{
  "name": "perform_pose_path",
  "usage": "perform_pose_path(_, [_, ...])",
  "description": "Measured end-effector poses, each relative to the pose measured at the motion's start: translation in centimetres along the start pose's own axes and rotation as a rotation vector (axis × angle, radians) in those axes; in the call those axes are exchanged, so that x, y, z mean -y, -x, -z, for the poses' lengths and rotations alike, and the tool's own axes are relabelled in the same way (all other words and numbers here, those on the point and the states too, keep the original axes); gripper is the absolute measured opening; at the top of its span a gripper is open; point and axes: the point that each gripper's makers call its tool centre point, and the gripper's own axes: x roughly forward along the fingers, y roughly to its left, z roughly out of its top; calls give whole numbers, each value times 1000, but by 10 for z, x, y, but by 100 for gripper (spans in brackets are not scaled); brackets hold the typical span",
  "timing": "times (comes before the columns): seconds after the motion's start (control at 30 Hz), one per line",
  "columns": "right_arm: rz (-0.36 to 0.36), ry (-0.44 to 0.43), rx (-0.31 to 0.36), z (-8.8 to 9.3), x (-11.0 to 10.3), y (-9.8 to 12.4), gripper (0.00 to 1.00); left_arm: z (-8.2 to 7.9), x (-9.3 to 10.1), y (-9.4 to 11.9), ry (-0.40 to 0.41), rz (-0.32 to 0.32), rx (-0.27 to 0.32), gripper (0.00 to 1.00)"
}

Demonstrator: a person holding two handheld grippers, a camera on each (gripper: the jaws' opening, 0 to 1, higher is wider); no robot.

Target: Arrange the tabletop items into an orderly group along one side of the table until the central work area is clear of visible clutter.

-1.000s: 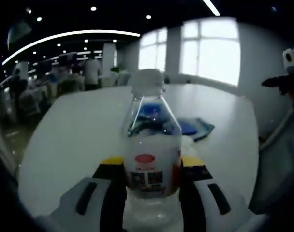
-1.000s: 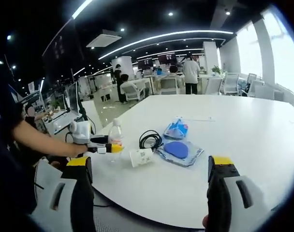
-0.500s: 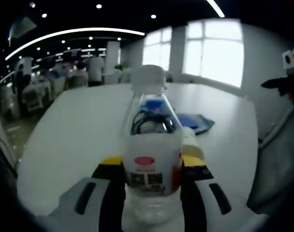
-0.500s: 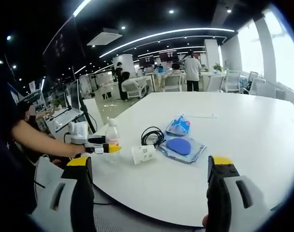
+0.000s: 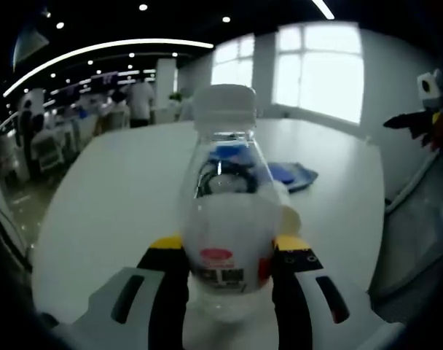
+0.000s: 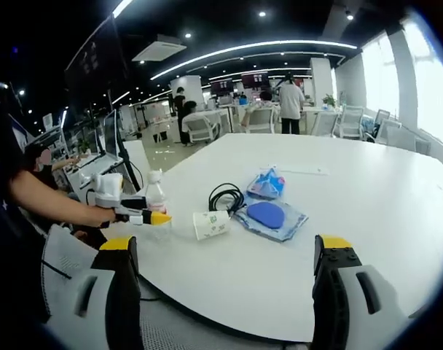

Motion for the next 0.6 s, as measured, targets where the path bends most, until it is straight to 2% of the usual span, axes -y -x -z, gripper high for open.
perform_pose_path(0.07, [37,60,-1,1,7,-1,100,2,0,2,-7,2,-8,42])
perform_pose_path(0.13, [39,105,-13,4,7,-2,100,6,0,3,-14,4,-25,42])
perform_pose_path(0.23, [80,183,-8,4,14,-2,95,8,1,5,-24,6,-28,42])
perform_pose_path(0.37, [90,263,-2,4,16,-2,81,9,-2,4,-15,-2,-32,42])
perform_pose_path(0.43, [95,262,-6,6,17,-2,76,10,-2,5,-16,-7,-36,42])
perform_pose_path(0.53, [145,329,18,2,26,0,63,9,-1,10,-18,-27,-38,42])
perform_pose_path(0.57, [151,336,29,1,27,1,56,7,-1,12,-16,-36,-32,42])
perform_pose_path(0.6, [162,335,36,-1,28,2,54,4,-2,13,-11,-44,-24,42])
